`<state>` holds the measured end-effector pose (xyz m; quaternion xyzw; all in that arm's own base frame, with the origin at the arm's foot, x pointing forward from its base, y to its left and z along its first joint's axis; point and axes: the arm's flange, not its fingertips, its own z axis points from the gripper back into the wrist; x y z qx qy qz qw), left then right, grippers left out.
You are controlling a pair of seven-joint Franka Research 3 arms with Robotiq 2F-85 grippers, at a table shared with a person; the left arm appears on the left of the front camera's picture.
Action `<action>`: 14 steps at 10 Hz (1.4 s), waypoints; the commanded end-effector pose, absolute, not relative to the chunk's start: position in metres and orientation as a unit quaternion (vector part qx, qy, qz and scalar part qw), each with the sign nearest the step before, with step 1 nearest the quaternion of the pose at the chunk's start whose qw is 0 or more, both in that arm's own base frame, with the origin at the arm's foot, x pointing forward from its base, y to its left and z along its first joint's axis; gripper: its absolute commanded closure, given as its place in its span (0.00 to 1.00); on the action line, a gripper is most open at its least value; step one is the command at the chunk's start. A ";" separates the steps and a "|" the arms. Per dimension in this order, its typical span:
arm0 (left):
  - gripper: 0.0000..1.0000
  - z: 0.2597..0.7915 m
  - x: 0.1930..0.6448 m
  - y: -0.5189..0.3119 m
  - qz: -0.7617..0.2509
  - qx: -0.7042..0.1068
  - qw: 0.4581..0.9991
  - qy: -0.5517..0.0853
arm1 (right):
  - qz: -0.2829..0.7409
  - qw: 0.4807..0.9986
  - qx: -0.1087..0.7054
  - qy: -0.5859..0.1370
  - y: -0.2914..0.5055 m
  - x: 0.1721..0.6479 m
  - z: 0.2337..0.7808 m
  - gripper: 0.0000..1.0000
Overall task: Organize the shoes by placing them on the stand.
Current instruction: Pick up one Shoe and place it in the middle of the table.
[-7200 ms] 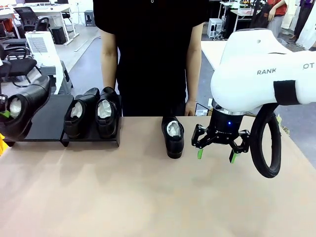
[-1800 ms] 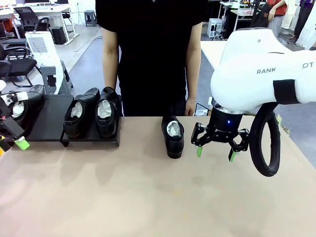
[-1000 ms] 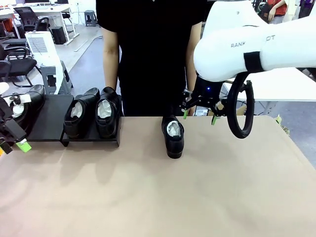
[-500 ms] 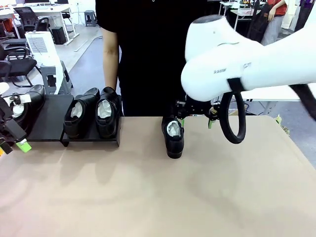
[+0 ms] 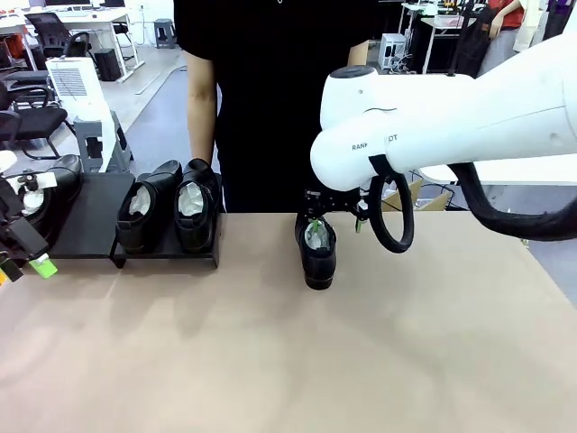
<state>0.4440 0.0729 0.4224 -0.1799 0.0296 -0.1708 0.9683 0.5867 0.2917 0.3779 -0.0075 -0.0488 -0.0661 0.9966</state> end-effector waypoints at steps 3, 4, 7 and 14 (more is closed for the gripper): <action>0.00 0.423 0.441 0.073 -0.172 -0.184 0.967 0.030 | -0.017 1.000 -0.007 -0.018 0.295 0.593 0.386 0.00; 0.00 0.423 0.441 0.073 -0.172 -0.184 0.967 0.030 | -0.008 1.000 -0.019 -0.015 0.295 0.592 0.386 0.00; 0.00 0.423 0.441 0.073 -0.172 -0.184 0.967 0.030 | 0.018 0.999 -0.045 0.004 0.285 0.590 0.375 0.00; 0.00 0.423 0.441 0.073 -0.172 -0.184 0.967 0.030 | 0.039 0.999 -0.026 0.005 0.280 0.595 0.339 0.39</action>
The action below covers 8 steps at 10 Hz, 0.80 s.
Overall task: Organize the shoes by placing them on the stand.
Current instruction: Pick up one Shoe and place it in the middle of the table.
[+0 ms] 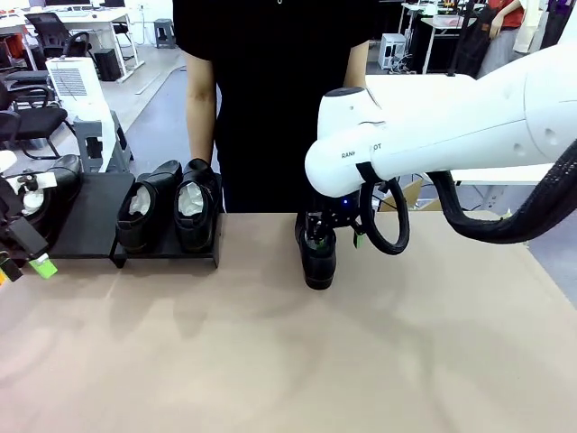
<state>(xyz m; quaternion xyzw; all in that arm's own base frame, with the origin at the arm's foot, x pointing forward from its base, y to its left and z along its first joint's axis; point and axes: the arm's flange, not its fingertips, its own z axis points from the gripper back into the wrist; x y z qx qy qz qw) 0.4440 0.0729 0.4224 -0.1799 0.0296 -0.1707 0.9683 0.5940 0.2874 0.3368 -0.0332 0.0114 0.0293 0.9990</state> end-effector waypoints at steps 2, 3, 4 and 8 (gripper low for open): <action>0.00 0.423 0.441 0.073 -0.172 -0.184 0.967 0.030 | 0.040 0.999 -0.025 0.002 0.280 0.596 0.340 0.78; 0.00 0.423 0.441 0.073 -0.172 -0.184 0.967 0.030 | 0.040 0.999 -0.023 0.002 0.281 0.596 0.340 0.98; 0.00 0.423 0.441 0.073 -0.172 -0.184 0.967 0.030 | 0.043 0.999 -0.024 0.004 0.283 0.596 0.338 1.00; 0.00 0.423 0.441 0.073 -0.172 -0.184 0.967 0.030 | 0.048 0.999 -0.019 0.008 0.286 0.596 0.335 1.00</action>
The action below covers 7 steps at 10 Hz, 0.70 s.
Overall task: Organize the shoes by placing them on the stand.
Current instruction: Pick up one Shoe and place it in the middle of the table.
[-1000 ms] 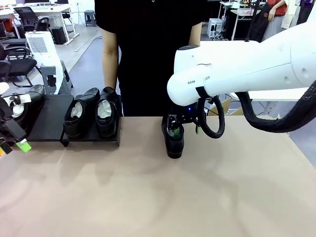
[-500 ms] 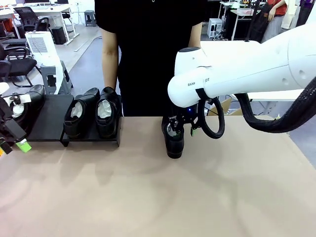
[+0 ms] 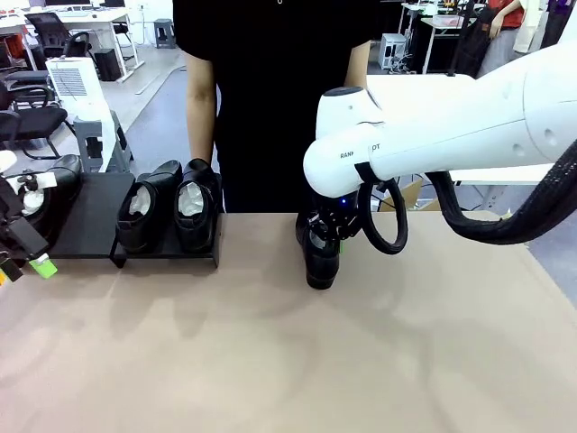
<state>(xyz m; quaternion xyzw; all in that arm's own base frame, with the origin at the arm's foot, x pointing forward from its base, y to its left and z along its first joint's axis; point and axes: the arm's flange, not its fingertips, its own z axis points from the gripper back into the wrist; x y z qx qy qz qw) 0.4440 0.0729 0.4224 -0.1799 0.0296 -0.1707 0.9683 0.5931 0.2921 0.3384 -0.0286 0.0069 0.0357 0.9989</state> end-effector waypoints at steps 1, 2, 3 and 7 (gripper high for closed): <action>0.00 0.423 0.441 0.073 -0.172 -0.184 0.967 0.030 | 0.053 0.998 -0.012 0.012 0.287 0.594 0.334 1.00; 0.00 0.423 0.441 0.073 -0.172 -0.184 0.967 0.030 | 0.049 0.999 -0.005 0.018 0.288 0.592 0.334 1.00; 0.00 0.423 0.441 0.073 -0.172 -0.184 0.967 0.030 | 0.041 0.999 0.011 0.025 0.287 0.585 0.343 1.00; 0.00 0.423 0.441 0.073 -0.172 -0.184 0.967 0.030 | -0.001 0.997 0.066 -0.039 0.290 0.481 0.449 1.00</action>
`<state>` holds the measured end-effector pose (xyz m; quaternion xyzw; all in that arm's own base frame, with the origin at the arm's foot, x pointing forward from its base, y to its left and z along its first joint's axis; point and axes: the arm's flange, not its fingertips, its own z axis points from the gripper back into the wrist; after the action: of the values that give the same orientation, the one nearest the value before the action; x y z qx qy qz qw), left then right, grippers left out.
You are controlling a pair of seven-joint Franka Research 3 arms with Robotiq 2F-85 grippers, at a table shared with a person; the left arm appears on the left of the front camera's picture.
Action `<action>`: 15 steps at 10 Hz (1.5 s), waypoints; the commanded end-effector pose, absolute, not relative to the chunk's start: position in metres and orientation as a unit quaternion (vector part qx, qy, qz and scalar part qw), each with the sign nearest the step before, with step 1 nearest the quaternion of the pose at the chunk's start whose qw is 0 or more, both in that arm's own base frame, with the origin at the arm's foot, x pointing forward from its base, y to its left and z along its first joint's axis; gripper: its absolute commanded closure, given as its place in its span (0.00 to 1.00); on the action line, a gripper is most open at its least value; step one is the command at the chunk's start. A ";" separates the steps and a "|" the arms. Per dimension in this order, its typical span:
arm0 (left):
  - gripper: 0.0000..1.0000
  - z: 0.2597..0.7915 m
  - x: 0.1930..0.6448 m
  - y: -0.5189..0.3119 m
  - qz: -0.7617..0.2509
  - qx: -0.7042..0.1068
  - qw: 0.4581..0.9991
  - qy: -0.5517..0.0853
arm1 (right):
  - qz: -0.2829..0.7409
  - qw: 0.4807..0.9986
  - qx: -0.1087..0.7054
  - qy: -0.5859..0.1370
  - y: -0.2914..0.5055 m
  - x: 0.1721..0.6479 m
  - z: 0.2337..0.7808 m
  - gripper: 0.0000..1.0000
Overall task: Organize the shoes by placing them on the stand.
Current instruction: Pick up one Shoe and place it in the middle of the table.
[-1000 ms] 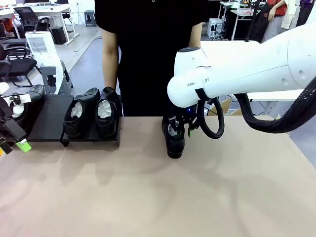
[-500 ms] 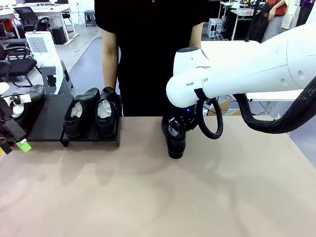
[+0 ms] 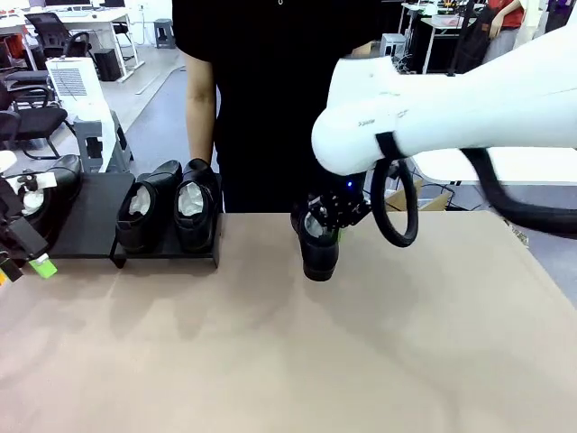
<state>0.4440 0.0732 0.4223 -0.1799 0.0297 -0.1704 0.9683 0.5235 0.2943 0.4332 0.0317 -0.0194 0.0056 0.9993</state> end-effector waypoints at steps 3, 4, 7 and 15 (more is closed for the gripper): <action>0.00 0.423 0.441 0.073 -0.172 -0.184 0.967 0.030 | -0.020 0.998 0.064 -0.009 0.318 0.419 0.462 1.00; 0.00 0.423 0.441 0.073 -0.172 -0.184 0.967 0.030 | -0.010 0.998 0.055 -0.024 0.309 0.454 0.470 1.00; 0.00 0.423 0.441 0.073 -0.172 -0.184 0.967 0.030 | -0.012 0.998 0.051 -0.015 0.316 0.429 0.466 1.00; 0.00 0.423 0.441 0.073 -0.172 -0.184 0.967 0.030 | 0.006 1.000 0.005 0.014 0.401 0.365 0.384 1.00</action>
<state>0.4440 0.0732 0.4224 -0.1799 0.0296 -0.1704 0.9684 0.3606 0.3877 0.3910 -0.0007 0.0167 0.0175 0.9997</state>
